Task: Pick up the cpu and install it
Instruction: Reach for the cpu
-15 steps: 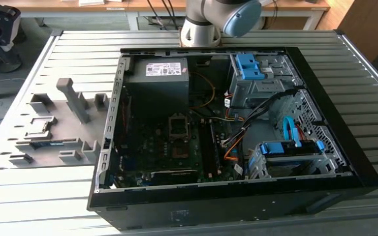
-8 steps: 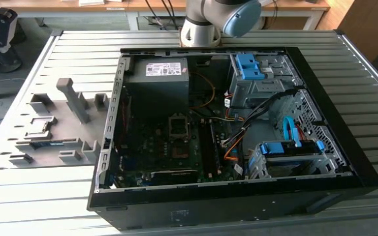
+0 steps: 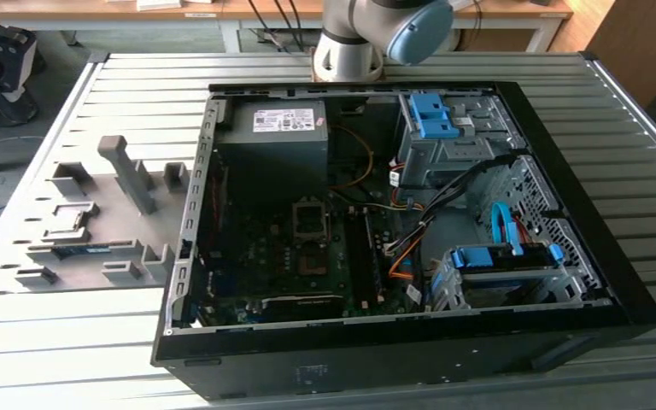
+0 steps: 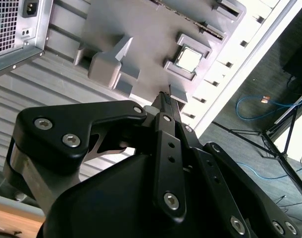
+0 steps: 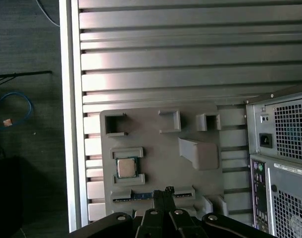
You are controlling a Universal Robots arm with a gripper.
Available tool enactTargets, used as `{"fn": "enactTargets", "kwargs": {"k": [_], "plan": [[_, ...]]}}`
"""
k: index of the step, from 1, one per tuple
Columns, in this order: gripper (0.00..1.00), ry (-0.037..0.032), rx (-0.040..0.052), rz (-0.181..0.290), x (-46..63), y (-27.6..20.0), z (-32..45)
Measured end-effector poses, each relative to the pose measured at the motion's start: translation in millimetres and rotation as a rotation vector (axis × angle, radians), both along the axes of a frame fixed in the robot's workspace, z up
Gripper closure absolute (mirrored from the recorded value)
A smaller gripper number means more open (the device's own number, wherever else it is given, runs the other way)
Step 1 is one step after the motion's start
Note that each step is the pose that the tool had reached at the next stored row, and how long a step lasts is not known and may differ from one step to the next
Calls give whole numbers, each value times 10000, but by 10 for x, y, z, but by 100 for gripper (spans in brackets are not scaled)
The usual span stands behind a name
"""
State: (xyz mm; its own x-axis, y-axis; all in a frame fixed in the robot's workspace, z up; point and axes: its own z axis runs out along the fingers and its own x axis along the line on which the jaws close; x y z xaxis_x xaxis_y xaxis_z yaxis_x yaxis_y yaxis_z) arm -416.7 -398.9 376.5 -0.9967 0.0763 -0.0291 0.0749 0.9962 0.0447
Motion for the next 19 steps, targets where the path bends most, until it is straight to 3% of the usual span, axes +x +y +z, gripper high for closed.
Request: {"fn": "enactTargets", "kwargs": {"k": [19], "plan": [[90,0,0,1,-122,0,-74]]}}
